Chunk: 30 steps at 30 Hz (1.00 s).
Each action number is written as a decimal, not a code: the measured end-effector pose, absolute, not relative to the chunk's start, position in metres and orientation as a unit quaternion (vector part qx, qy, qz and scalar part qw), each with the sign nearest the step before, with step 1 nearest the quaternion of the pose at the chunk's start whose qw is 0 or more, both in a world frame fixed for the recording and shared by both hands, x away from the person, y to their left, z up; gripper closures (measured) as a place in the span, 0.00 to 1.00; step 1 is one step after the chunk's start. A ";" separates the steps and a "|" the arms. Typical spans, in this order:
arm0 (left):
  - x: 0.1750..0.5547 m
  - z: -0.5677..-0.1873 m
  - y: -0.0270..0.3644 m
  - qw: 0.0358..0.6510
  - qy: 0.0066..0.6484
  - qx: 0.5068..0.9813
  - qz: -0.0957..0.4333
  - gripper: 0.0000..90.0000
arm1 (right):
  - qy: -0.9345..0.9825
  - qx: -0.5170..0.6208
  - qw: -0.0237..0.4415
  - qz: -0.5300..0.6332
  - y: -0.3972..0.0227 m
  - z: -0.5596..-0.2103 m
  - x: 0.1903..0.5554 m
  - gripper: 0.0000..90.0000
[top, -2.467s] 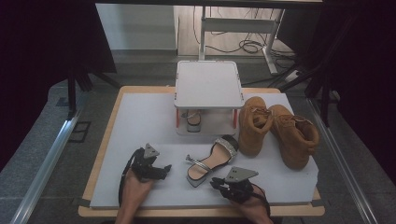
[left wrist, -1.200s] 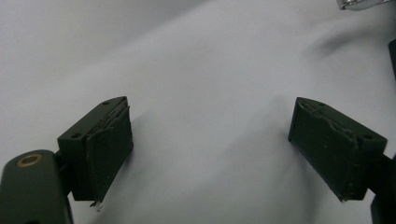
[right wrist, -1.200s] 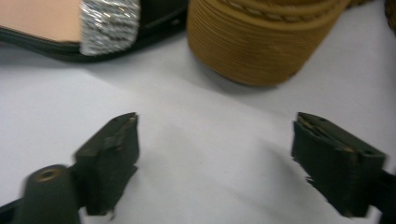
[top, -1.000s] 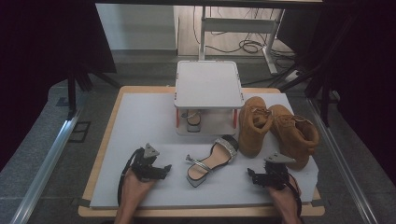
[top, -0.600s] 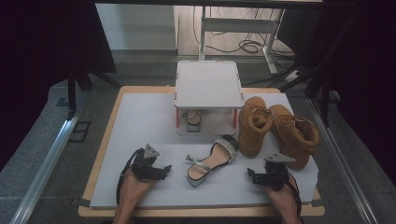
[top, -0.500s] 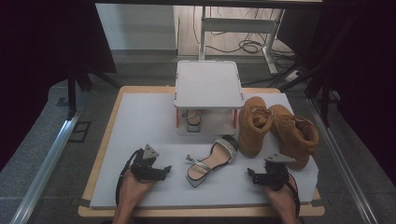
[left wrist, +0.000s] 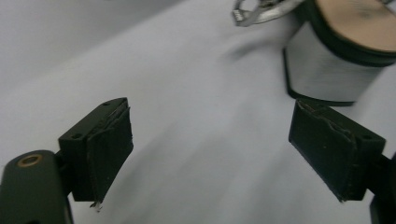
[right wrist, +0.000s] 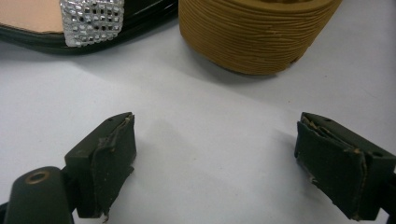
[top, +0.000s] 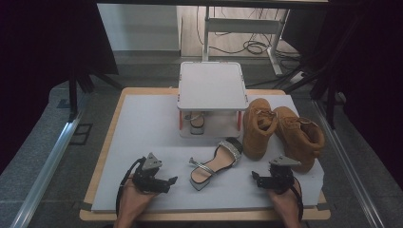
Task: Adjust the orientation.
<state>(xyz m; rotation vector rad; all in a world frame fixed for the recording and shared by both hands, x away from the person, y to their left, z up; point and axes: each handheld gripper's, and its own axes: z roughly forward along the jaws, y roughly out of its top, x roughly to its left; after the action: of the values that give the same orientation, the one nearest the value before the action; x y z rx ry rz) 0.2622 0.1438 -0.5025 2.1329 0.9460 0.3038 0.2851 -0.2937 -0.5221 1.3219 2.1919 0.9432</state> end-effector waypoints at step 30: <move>0.264 -0.508 0.071 0.387 0.297 0.871 0.062 0.18 | 0.786 0.474 0.206 0.339 -0.294 -0.522 0.285 0.14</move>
<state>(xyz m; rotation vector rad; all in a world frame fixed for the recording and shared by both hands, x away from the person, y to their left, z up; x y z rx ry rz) 0.2643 0.0711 -0.5080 2.2170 0.7556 0.1584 0.2850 -0.2937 -0.5223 1.3206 2.1905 0.9437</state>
